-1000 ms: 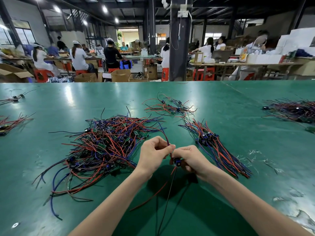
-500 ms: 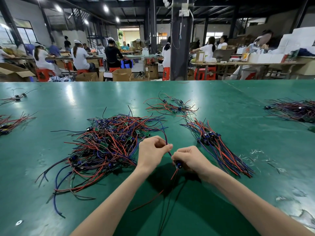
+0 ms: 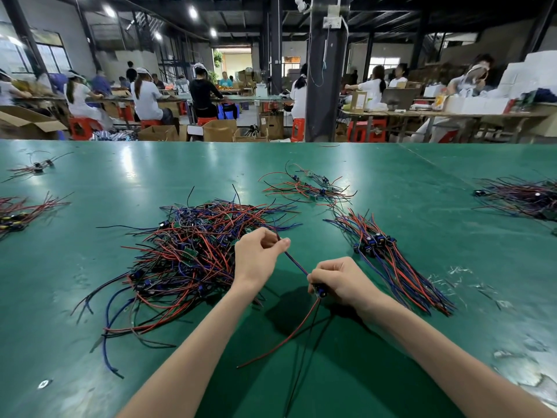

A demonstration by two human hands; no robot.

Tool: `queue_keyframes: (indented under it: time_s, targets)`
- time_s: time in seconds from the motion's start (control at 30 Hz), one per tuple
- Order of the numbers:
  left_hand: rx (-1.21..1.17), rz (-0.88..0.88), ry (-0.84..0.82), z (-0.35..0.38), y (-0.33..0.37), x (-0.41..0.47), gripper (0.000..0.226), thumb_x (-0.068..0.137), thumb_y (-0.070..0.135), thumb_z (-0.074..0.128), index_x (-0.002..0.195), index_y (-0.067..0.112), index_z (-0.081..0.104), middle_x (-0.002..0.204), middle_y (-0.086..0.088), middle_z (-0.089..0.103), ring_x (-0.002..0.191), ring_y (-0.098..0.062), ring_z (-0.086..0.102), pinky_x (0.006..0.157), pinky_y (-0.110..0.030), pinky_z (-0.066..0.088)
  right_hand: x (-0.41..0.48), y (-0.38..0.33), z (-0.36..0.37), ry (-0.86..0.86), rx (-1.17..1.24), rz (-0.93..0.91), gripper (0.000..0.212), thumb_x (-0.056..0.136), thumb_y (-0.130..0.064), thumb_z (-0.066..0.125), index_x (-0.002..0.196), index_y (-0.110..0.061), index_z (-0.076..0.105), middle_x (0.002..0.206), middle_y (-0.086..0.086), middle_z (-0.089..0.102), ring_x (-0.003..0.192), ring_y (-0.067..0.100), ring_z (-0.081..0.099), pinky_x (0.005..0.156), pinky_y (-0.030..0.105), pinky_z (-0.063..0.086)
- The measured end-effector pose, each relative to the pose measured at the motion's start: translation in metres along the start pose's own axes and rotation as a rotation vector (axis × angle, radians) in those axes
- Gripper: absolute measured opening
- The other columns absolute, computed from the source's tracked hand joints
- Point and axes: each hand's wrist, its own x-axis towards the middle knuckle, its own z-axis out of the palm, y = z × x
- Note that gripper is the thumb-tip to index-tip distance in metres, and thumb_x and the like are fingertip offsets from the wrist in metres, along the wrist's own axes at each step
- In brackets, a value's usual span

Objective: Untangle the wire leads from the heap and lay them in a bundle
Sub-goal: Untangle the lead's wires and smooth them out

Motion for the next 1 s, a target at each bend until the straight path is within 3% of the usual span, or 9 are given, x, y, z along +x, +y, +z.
queue_keyframes:
  time_s: [0.13, 0.27, 0.5, 0.77, 1.0]
  targets:
    - [-0.018, -0.036, -0.006, 0.000, 0.000, 0.000, 0.023, 0.081, 0.015, 0.074, 0.067, 0.012, 0.056, 0.061, 0.004, 0.054, 0.059, -0.013, 0.049, 0.064, -0.037, 0.056, 0.002, 0.002, 0.004, -0.018, -0.028, -0.021, 0.032, 0.078, -0.005, 0.061, 0.047, -0.013, 0.066, 0.053, 0.003, 0.063, 0.045, 0.007, 0.049, 0.048, 0.012, 0.038]
    - [-0.128, -0.079, 0.046, -0.002, -0.003, 0.004, 0.022, 0.080, 0.014, 0.075, 0.068, 0.012, 0.057, 0.064, 0.002, 0.054, 0.052, -0.004, 0.049, 0.051, -0.025, 0.052, 0.002, 0.002, 0.001, -0.016, -0.035, -0.043, 0.032, 0.079, -0.005, 0.061, 0.048, -0.013, 0.066, 0.051, 0.001, 0.062, 0.045, 0.005, 0.048, 0.049, 0.011, 0.038]
    - [-0.318, -0.232, 0.074, -0.003, -0.005, 0.007, 0.028, 0.083, 0.019, 0.072, 0.066, 0.009, 0.052, 0.063, -0.002, 0.053, 0.045, -0.003, 0.049, 0.054, -0.029, 0.053, 0.004, 0.002, 0.002, -0.017, -0.029, -0.052, 0.034, 0.078, -0.003, 0.060, 0.046, -0.013, 0.065, 0.051, 0.003, 0.061, 0.044, 0.008, 0.049, 0.045, 0.011, 0.036]
    - [-0.206, -0.127, 0.145, -0.003, -0.006, 0.005, 0.021, 0.082, 0.011, 0.073, 0.072, 0.009, 0.055, 0.067, -0.003, 0.054, 0.056, -0.012, 0.051, 0.046, -0.018, 0.048, 0.005, 0.005, 0.001, -0.006, -0.080, -0.073, 0.029, 0.076, -0.005, 0.061, 0.049, -0.012, 0.066, 0.054, 0.004, 0.064, 0.046, 0.006, 0.051, 0.050, 0.010, 0.038]
    - [-0.203, -0.162, 0.155, 0.002, 0.001, 0.017, 0.027, 0.087, 0.021, 0.069, 0.067, 0.009, 0.054, 0.060, -0.004, 0.055, 0.047, -0.011, 0.051, 0.044, -0.018, 0.046, 0.009, 0.006, 0.000, 0.031, -0.043, -0.073, 0.034, 0.077, -0.004, 0.061, 0.045, -0.016, 0.065, 0.053, 0.006, 0.063, 0.043, 0.007, 0.050, 0.048, 0.012, 0.040]
